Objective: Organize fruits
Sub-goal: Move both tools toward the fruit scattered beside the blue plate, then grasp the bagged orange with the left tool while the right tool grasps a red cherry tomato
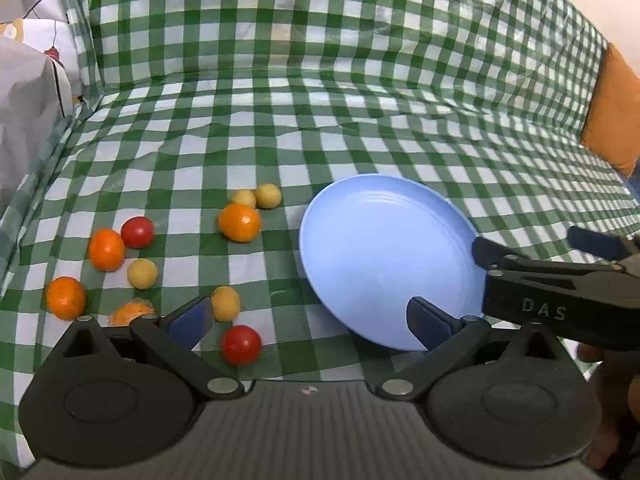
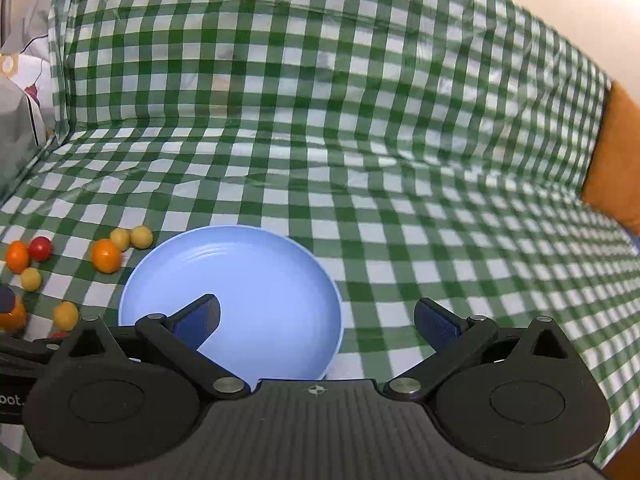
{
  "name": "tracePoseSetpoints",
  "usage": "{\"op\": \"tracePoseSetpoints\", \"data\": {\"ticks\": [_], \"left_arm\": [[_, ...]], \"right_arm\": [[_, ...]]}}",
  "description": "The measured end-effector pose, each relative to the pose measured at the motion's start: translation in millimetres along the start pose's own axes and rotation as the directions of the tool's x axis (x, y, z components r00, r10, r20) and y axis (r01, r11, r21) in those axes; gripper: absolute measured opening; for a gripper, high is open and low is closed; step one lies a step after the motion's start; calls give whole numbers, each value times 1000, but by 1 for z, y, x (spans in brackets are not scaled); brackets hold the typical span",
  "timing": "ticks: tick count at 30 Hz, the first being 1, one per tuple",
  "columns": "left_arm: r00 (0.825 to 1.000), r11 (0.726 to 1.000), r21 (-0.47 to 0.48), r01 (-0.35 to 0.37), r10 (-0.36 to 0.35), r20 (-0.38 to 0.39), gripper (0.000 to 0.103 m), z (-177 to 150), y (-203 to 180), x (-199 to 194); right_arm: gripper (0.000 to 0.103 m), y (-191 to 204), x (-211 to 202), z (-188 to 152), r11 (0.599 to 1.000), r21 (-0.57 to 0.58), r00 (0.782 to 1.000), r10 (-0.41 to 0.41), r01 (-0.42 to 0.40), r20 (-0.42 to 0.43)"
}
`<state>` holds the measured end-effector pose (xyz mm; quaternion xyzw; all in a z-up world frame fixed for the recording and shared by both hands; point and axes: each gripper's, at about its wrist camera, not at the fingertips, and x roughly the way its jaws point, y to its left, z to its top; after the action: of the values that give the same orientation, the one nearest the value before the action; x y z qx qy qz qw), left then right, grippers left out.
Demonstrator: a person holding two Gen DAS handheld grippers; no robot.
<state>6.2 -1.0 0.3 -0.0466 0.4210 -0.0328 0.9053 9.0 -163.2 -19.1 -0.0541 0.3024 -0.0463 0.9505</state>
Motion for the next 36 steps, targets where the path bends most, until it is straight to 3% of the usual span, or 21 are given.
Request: {"op": "tracePoseSetpoints", "data": {"ticks": [9,17,23,25,27,28,29,30,31,33,36], "left_arm": [[999,999,39,-7,6,32,103,-2,-5,-1],[1000,998,65,-13,13,-9,103,-7,-4,2],[998,994,99,33,-38,51,102,-9,-4,-11],[997,990,138,15,-25,68,92,-9,-2,-16],[998,989,150,7,-17,62,58,-4,10,-21],[999,990,138,2,-9,52,48,1,21,-22],[999,993,119,6,-11,46,24,8,33,-25],[999,994,109,14,-19,42,8,15,45,-28],[999,994,105,14,-20,50,8,21,58,-32],[996,994,109,-14,4,89,8,32,83,-40],[992,998,68,-10,1,126,8,25,119,-41]], "right_arm": [[102,1,-4,1,1000,4,1000,1,-1,23],[102,7,-6,-1,1000,13,1000,-13,13,25],[97,19,-13,-2,999,-28,998,-23,25,60],[87,19,-15,-2,1000,-8,998,-8,8,63],[80,18,-16,0,999,31,998,16,-18,63],[72,20,-17,1,998,53,998,30,-33,64],[66,19,-19,1,996,67,996,46,-51,71],[52,21,-21,1,994,80,994,64,-71,84],[42,24,-23,1,992,91,992,82,-91,100],[34,29,-28,2,986,101,984,122,-136,132],[34,44,-31,1,971,77,964,211,-225,159]]}}
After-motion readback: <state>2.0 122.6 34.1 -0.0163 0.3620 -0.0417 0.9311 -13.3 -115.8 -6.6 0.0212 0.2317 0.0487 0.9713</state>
